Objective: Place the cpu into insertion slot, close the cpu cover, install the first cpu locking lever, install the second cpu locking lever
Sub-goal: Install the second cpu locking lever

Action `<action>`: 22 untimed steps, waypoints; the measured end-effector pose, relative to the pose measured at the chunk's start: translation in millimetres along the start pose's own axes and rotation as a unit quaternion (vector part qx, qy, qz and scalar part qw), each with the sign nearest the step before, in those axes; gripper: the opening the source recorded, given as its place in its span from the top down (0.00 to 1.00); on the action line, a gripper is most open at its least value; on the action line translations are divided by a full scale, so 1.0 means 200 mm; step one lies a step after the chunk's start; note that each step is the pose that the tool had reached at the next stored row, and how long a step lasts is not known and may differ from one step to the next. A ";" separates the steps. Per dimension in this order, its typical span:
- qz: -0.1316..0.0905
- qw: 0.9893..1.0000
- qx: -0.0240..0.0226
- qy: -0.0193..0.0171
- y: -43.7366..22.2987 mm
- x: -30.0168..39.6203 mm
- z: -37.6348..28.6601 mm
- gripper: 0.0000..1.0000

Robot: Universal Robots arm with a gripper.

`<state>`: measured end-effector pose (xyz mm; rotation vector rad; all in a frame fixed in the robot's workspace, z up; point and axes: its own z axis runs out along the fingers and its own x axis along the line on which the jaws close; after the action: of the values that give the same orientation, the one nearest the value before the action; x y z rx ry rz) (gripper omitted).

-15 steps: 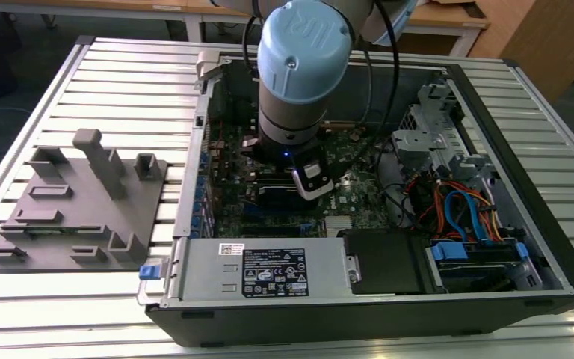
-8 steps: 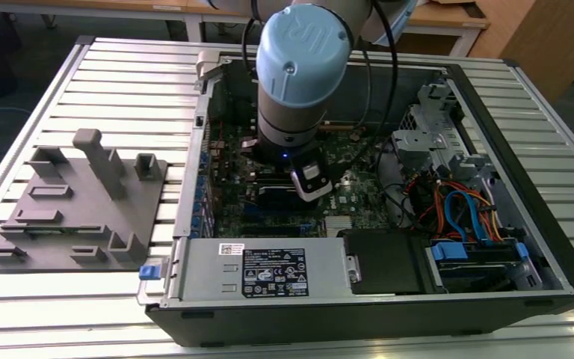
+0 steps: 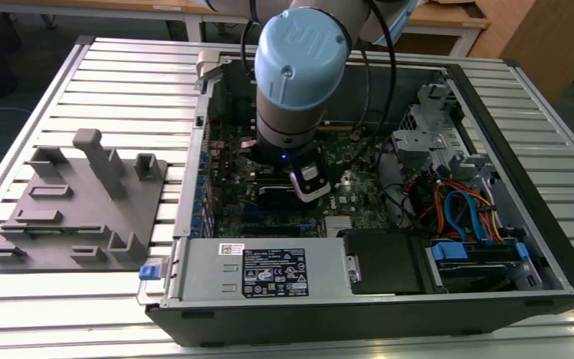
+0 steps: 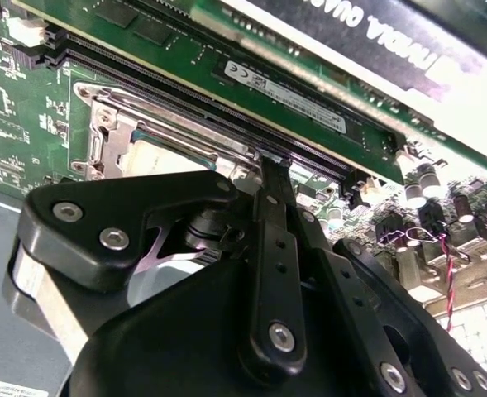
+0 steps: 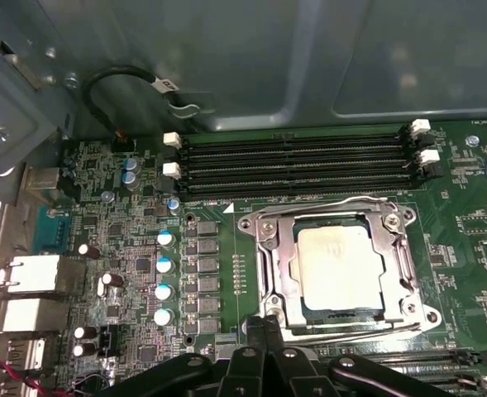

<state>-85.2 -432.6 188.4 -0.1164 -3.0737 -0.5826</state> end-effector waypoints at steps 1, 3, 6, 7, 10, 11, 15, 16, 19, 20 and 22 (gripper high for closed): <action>0.000 1.000 0.000 0.000 0.000 0.001 0.001 0.90; 0.000 1.000 -0.001 0.000 0.000 0.002 0.004 0.90; 0.000 1.000 -0.003 0.000 0.000 0.004 0.008 0.90; 0.000 1.000 -0.003 0.000 0.000 0.005 0.009 0.90; 0.000 1.000 -0.005 0.000 0.000 0.007 0.013 0.90; 0.000 1.000 -0.005 0.000 0.000 0.008 0.014 0.90; 0.000 1.000 -0.006 0.000 0.000 0.013 0.018 0.90; 0.000 1.000 -0.006 0.000 0.000 0.014 0.018 0.90; 0.000 1.000 -0.006 0.000 0.000 0.015 0.018 0.90; 0.000 1.000 -0.006 0.000 0.000 0.015 0.018 0.90; 0.000 1.000 -0.006 0.000 0.000 0.015 0.016 0.90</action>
<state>-88.3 -431.1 185.5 -0.1162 -3.0697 -0.6015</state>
